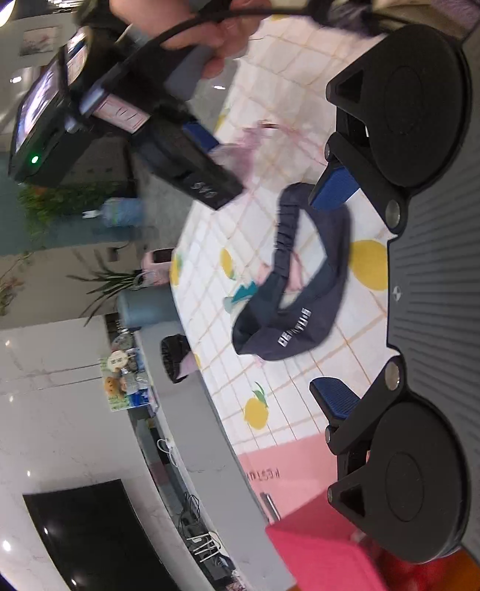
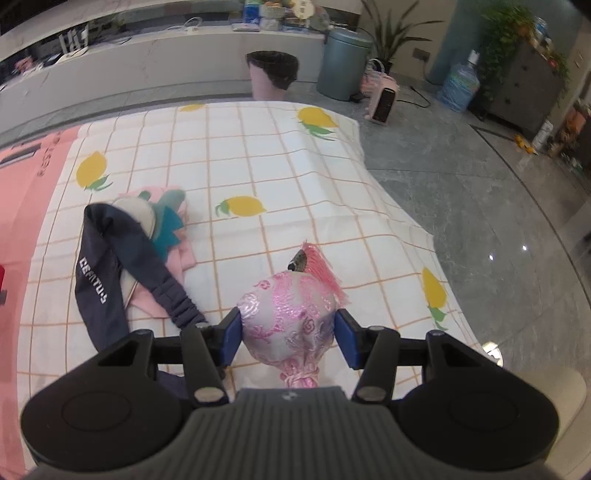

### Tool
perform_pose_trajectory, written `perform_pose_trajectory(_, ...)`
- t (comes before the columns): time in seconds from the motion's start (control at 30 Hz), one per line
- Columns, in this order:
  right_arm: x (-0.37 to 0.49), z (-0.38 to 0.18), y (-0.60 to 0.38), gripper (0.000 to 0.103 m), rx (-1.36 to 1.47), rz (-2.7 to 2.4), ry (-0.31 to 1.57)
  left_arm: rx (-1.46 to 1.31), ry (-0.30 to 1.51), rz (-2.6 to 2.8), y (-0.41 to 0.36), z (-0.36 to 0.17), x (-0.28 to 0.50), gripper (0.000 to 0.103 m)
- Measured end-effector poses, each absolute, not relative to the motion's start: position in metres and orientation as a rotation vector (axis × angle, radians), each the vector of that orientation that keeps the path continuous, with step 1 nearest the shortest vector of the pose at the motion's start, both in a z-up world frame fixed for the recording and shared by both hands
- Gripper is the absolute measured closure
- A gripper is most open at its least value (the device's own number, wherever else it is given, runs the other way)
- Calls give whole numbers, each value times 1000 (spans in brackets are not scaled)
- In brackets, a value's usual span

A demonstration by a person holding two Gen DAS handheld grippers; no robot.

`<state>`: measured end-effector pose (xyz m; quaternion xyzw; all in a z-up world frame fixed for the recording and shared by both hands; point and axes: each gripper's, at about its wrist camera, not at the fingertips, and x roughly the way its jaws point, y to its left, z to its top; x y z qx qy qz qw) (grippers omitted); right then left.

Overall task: Organize soft objects
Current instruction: 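Grasp the pink floral pouch with the right tool and lift it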

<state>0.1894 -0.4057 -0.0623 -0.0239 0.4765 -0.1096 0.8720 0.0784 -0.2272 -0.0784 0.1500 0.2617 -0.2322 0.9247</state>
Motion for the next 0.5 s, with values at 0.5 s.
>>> perform_pose_trajectory(0.5, 198, -82, -412, 48, -21, -203, 1029, 127, 639, -391, -254, -119, 128, 0)
